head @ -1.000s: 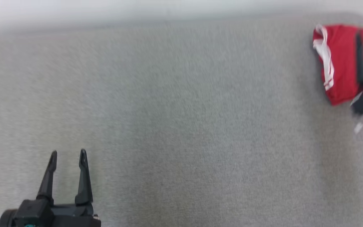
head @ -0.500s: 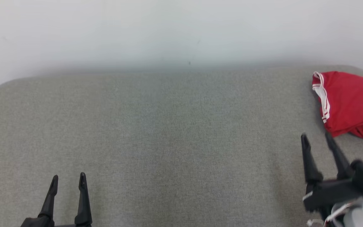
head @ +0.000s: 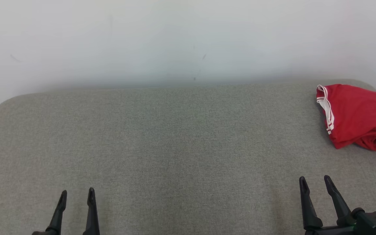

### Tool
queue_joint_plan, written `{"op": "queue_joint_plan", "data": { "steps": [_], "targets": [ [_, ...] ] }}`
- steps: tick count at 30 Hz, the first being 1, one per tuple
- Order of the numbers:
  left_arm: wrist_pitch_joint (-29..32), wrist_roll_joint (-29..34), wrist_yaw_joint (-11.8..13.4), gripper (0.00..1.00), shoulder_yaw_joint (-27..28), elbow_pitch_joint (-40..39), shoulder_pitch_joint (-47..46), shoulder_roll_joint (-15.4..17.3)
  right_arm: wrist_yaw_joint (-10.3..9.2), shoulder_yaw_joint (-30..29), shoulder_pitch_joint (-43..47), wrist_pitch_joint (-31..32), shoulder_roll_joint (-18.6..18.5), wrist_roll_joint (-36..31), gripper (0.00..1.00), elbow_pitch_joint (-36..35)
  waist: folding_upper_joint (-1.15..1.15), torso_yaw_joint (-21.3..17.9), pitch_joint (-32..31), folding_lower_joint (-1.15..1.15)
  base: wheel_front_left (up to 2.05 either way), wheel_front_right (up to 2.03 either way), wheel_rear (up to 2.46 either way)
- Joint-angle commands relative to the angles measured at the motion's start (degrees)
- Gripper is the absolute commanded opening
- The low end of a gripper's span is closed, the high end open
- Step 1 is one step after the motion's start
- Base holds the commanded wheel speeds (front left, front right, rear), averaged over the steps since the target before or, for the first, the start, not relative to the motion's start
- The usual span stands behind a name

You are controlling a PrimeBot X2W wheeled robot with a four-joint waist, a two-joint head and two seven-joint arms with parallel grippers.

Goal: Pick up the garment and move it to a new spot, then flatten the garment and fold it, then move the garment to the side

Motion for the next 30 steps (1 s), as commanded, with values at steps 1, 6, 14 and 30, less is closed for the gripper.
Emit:
{"op": "queue_joint_plan", "data": {
  "steps": [1,6,14,30],
  "targets": [
    [-0.15,0.02,-0.21,1.0,-0.22,0.2,1.04,-0.07,-0.17,0.02,0.62,-0.3,0.11,-0.67,1.0,-0.31,0.0,-0.13,0.01,0.01,0.0,0.0,0.0],
    [-0.15,0.36,-0.47,1.0,-0.85,0.6,1.16,-0.07,-0.17,-0.63,0.56,-0.81,0.57,-1.0,1.0,-0.03,0.0,-0.01,-0.01,0.01,0.0,0.0,0.0],
    [-0.15,0.57,-0.41,1.0,-1.32,0.49,1.53,-0.07,-0.17,-0.61,0.53,-1.33,0.78,-1.49,1.0,0.76,0.0,0.71,-0.08,0.01,0.0,0.0,0.0],
    [1.59,-5.33,-0.53,0.0,-0.86,2.67,0.35,-0.23,0.0,-0.56,0.51,0.18,0.85,4.44,0.0,3.13,0.0,0.74,0.0,0.01,0.0,0.0,0.0]
  ]
}}
